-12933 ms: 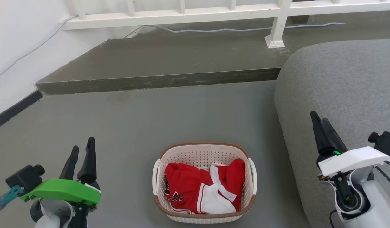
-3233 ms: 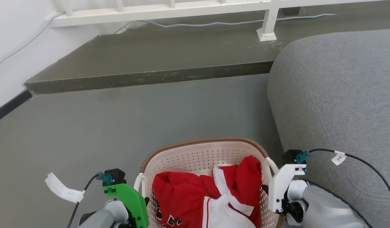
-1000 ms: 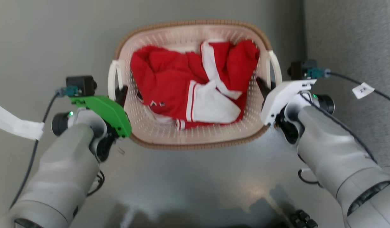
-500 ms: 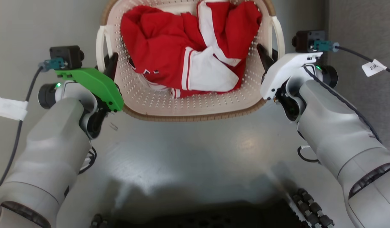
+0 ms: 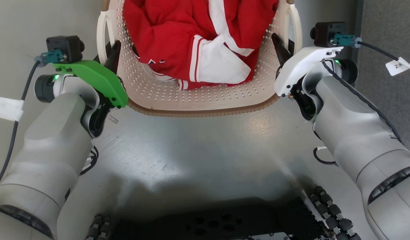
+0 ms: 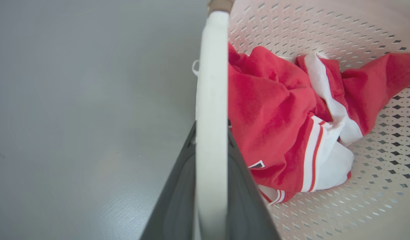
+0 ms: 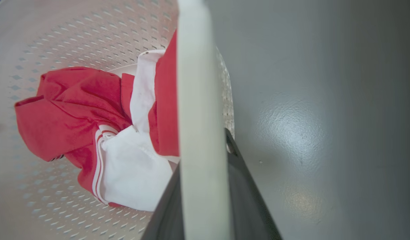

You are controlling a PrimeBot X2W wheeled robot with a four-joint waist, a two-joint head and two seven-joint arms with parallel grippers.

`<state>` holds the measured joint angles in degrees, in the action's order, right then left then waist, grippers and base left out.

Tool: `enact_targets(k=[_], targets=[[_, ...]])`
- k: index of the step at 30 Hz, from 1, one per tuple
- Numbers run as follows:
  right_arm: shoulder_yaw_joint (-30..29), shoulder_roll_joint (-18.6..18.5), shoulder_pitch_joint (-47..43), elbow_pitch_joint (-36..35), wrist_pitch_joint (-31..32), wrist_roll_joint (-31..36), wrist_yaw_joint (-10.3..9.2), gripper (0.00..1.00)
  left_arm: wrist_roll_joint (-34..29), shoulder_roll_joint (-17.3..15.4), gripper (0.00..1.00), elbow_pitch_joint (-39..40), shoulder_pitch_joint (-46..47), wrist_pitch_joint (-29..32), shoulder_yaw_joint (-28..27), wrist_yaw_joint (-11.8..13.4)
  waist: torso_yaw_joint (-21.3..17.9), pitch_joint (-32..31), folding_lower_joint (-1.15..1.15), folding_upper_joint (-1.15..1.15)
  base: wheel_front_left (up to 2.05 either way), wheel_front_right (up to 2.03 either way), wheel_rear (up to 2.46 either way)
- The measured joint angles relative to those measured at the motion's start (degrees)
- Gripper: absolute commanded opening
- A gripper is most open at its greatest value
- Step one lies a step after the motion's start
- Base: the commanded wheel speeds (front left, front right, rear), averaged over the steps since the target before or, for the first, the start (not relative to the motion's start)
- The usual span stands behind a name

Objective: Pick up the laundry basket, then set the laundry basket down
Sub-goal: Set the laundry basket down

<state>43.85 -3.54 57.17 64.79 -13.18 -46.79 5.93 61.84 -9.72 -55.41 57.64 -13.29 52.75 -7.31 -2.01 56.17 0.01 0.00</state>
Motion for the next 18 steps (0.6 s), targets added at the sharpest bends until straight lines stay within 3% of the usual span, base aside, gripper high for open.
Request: enact_targets(k=[4, 5, 6, 7, 8, 18], targets=[[0.00, -0.21, 0.00, 0.03, -0.19, -0.01, 0.00, 0.03, -0.11, 0.00, 0.00, -0.08, 0.20, -0.40, 0.03, -0.22, 0.06, 0.34, 0.00, 0.00, 0.00, 0.00, 0.00], [0.00, -0.22, 0.00, 0.07, -0.32, -0.03, -0.01, 0.36, -0.11, 0.00, 0.00, -0.16, 0.22, -0.41, 0.04, -0.22, 0.06, 0.39, -0.01, 0.00, 0.00, 0.00, 0.00], [-0.01, -0.21, 0.00, 0.11, -0.42, -0.05, -0.02, 0.75, -0.11, 0.01, 0.20, -0.26, 0.24, -0.46, 0.03, -0.22, 0.05, 0.42, -0.01, 0.00, 0.00, 0.00, 0.00], [-0.01, -0.24, 0.00, 0.11, -0.47, -0.05, 0.00, 1.00, -0.11, 0.01, 0.79, -0.37, 0.29, -0.47, 0.01, -0.22, 0.04, 0.45, -0.01, 0.00, 0.00, 0.00, 0.00], [0.02, -0.25, 0.00, 0.09, -0.49, -0.05, 0.07, 1.00, -0.11, 0.02, 1.00, -0.56, 0.46, -0.49, -0.01, -0.22, 0.03, 0.47, -0.01, 0.00, 0.00, 0.00, 0.00], [0.46, -0.07, -0.01, 0.49, -0.68, -0.10, 0.05, 1.00, -0.10, 0.02, 1.00, -1.36, 0.76, -0.63, 0.67, -0.23, -0.06, 0.20, 0.00, 0.00, 0.00, 0.00, 0.00]])
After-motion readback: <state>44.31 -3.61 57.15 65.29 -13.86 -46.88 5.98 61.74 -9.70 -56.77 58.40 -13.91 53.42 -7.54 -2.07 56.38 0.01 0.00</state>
